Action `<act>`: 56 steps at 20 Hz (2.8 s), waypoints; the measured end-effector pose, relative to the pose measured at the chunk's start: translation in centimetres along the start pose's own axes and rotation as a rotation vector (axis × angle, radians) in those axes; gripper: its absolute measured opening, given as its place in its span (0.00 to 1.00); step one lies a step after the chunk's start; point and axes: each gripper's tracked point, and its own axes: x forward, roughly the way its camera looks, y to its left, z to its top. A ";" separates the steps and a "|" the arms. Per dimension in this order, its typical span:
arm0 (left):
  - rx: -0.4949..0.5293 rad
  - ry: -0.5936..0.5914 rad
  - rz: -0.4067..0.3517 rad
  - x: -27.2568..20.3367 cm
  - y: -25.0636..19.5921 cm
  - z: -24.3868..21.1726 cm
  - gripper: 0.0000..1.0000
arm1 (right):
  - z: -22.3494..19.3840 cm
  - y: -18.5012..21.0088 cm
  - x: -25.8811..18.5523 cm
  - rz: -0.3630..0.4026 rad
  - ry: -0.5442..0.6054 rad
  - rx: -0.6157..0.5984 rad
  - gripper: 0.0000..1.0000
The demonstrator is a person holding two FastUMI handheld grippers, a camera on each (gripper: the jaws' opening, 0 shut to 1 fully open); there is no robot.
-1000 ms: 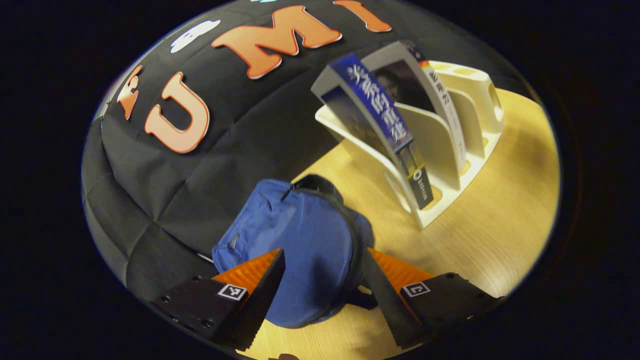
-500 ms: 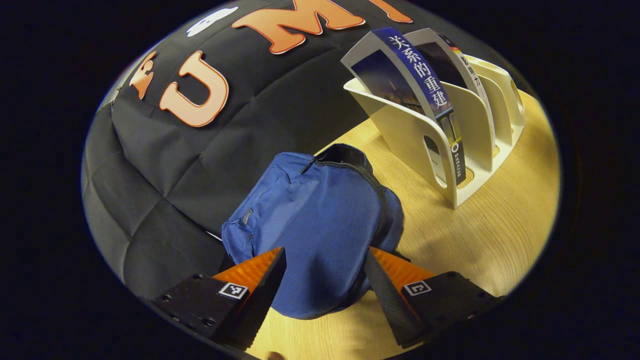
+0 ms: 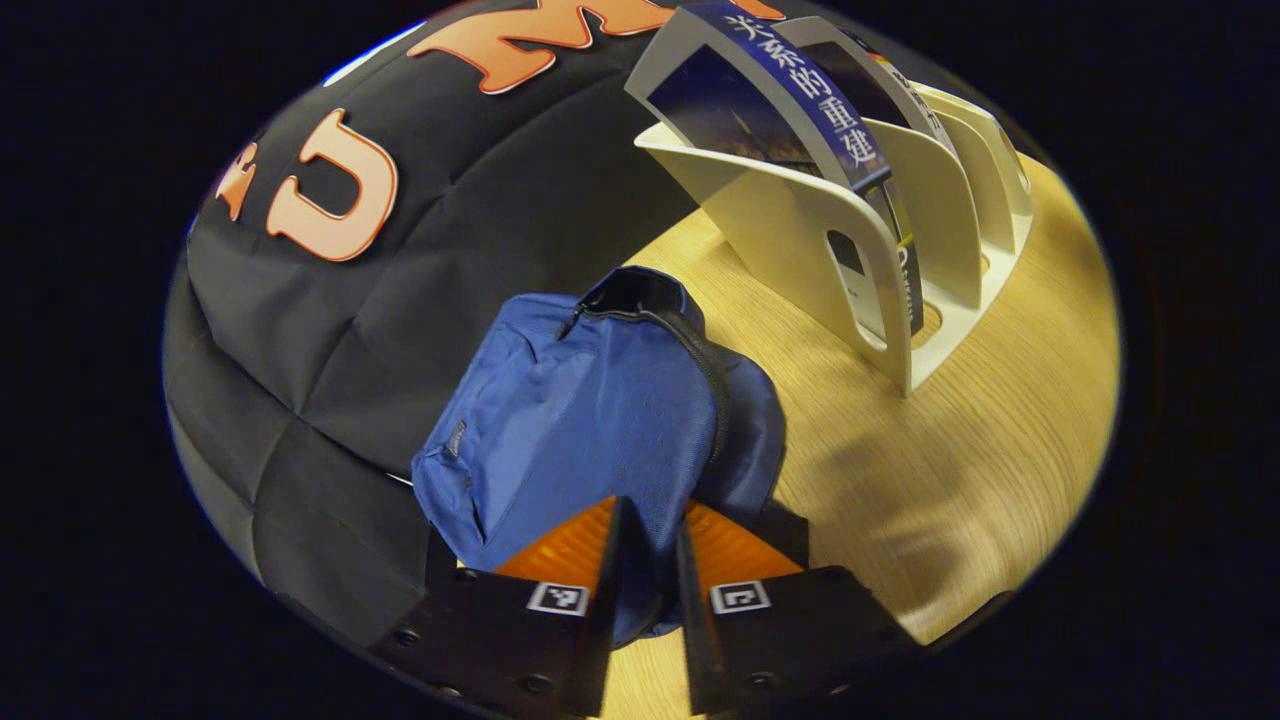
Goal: Open the schoolbag, grab two books from the bookshelf and put them into the schoolbag.
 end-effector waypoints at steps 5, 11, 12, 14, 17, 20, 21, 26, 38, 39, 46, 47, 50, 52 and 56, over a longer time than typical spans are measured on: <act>0.011 -0.019 -0.097 0.5 -0.6 0.0 0.05 | 0.4 0.5 0.5 0.023 -0.009 -0.013 0.97; -0.098 0.005 -0.258 -2.3 1.6 1.5 0.01 | 1.2 2.0 0.9 0.104 -0.032 0.021 0.98; -0.126 0.008 -0.287 -2.8 2.2 2.1 0.00 | 1.4 2.0 0.9 0.108 -0.040 0.010 0.97; -0.168 0.017 -0.344 -4.3 3.8 2.8 0.01 | 1.5 2.0 1.2 0.106 -0.039 0.009 0.97; -0.220 0.036 -0.420 -5.7 5.9 3.6 0.00 | 2.0 2.4 1.1 0.108 -0.040 0.066 0.98; -0.270 0.046 -0.511 -6.2 7.4 4.4 0.01 | 2.8 3.0 0.5 0.074 -0.058 0.090 0.97; -0.279 0.045 -0.543 -6.3 8.1 5.0 0.00 | 3.0 3.1 0.2 0.053 -0.068 0.090 0.97; -0.177 -0.016 -0.596 -5.5 13.6 7.1 0.00 | 3.9 6.5 -1.6 0.013 -0.092 0.126 0.97; -0.067 -0.084 -0.588 -3.1 19.6 9.1 0.01 | 7.0 19.2 -0.5 0.172 -0.011 0.021 0.97; -0.081 -0.090 -0.595 -3.2 19.6 9.3 0.01 | 7.8 19.8 -0.4 0.177 -0.001 -0.003 0.97; -0.127 -0.145 -0.577 -1.0 23.2 10.7 0.00 | 9.0 25.5 4.0 0.186 0.223 -0.121 0.97; -0.135 -0.154 -0.577 -0.7 23.7 10.9 0.01 | 8.6 26.5 4.6 0.190 0.275 -0.113 0.97; -0.155 -0.166 -0.606 -0.3 24.2 11.0 0.01 | 7.6 28.1 7.4 0.152 0.381 -0.194 0.98; -0.162 -0.179 -0.613 0.3 24.4 11.2 0.00 | 5.7 29.7 8.4 0.153 0.481 -0.223 0.97; -0.174 -0.202 -0.632 0.8 24.6 11.9 0.00 | 2.8 29.1 10.8 0.075 0.606 -0.280 0.98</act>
